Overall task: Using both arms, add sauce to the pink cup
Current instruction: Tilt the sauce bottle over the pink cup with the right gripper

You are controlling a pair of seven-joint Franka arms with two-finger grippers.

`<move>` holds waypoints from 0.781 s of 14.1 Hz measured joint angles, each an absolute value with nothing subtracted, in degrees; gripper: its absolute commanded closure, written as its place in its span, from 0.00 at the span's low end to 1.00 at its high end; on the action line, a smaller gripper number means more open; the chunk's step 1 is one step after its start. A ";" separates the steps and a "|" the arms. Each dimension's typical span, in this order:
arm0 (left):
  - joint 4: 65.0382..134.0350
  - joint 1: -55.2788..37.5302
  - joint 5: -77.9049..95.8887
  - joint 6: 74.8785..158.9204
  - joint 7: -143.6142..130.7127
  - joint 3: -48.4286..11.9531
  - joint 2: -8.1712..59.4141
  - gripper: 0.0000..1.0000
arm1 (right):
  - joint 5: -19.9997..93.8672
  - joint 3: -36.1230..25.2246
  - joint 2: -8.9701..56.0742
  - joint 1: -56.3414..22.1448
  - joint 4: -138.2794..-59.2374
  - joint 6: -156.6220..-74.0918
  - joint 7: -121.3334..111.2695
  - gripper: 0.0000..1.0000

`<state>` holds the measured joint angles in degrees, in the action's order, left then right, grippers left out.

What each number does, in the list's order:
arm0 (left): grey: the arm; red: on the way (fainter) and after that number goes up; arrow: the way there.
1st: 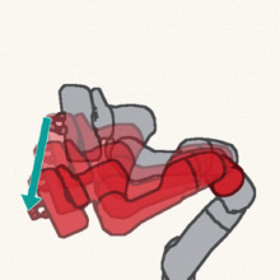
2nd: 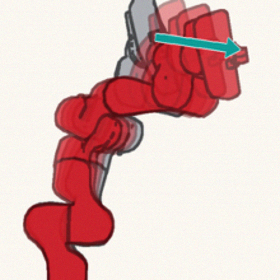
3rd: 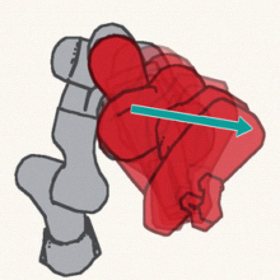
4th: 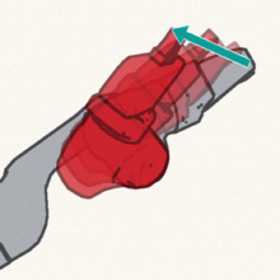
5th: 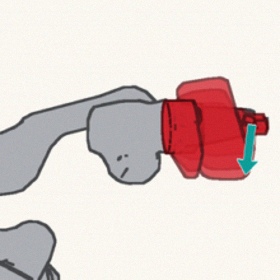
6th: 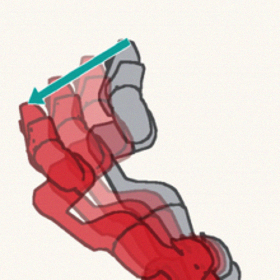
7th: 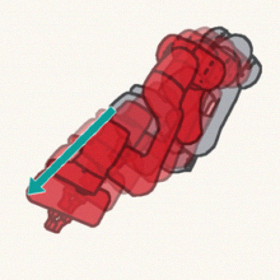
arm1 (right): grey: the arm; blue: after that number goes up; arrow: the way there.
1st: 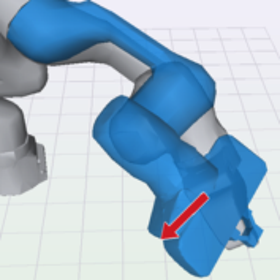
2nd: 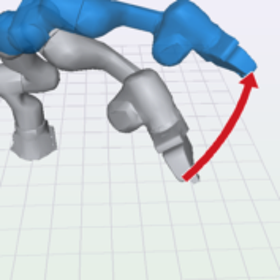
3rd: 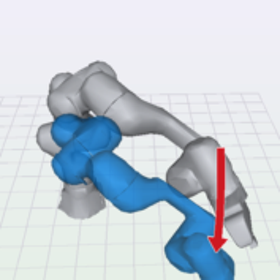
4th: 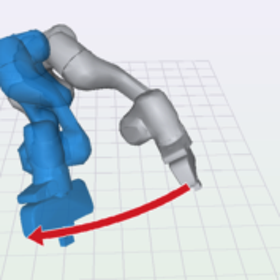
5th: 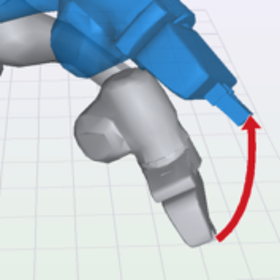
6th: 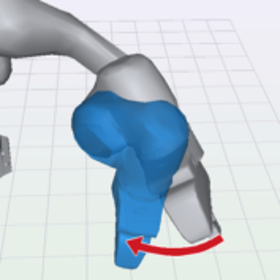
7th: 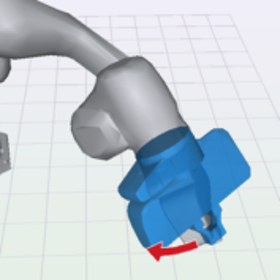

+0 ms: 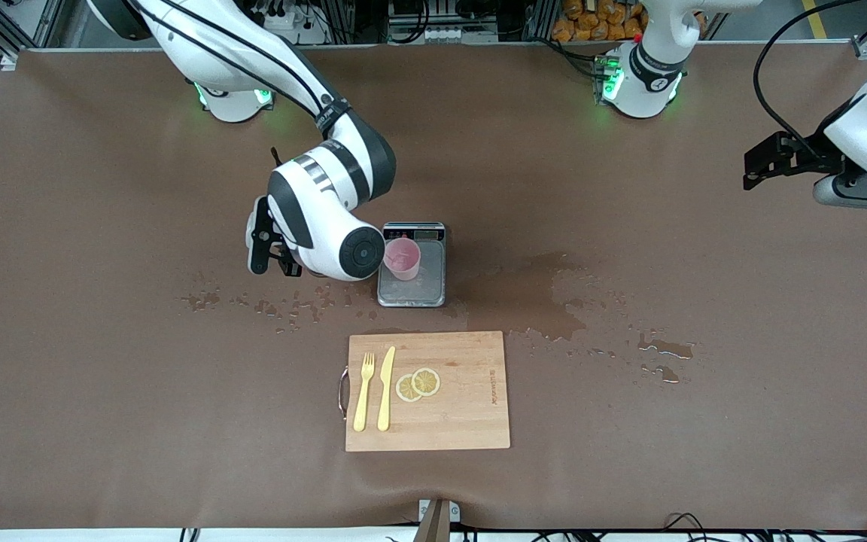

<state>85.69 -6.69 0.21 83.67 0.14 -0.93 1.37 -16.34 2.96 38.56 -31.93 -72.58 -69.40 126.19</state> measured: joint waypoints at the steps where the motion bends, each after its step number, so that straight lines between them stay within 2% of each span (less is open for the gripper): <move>1: 85.69 -6.69 0.21 83.67 0.14 -0.93 1.38 0.00 | -16.35 2.88 38.56 -31.91 -72.57 -69.40 126.19 0.65; 6: 85.69 -6.69 0.21 83.67 0.14 -0.89 1.39 0.00 | -14.93 2.64 38.26 -29.22 -71.51 -69.40 122.02 0.63; 11: 85.69 -6.67 0.21 83.67 0.14 -0.87 1.46 0.00 | -3.38 2.67 35.64 -18.91 -70.01 -69.39 110.90 0.61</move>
